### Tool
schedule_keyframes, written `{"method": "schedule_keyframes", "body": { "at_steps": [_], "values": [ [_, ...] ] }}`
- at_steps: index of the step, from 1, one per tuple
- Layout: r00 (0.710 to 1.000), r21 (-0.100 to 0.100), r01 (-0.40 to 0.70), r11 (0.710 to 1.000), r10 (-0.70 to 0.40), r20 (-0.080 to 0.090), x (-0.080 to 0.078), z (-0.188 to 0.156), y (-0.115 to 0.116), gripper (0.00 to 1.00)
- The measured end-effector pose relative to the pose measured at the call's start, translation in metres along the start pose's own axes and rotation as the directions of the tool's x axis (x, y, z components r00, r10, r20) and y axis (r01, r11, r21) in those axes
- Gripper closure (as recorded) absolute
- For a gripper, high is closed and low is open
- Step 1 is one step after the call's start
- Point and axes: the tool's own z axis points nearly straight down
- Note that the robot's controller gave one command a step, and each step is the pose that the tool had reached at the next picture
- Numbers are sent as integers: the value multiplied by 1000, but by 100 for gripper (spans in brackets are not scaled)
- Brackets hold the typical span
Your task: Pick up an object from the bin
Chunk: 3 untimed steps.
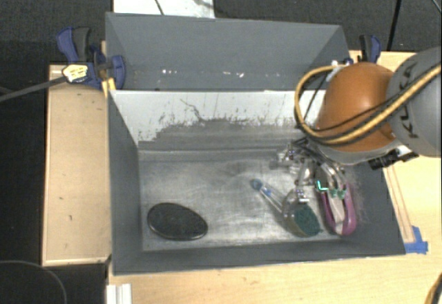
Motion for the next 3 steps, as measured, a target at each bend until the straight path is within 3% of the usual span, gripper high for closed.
{"method": "schedule_keyframes", "body": {
  "at_steps": [1, 2, 3],
  "values": [
    [955, -4, 296, 955, -296, 4, -5, 89, -80, 0],
    [955, 3, 296, 955, -296, 15, -9, 86, -81, 100],
    [928, 8, 371, 928, -372, 14, -13, -53, -86, 100]
  ]
}}
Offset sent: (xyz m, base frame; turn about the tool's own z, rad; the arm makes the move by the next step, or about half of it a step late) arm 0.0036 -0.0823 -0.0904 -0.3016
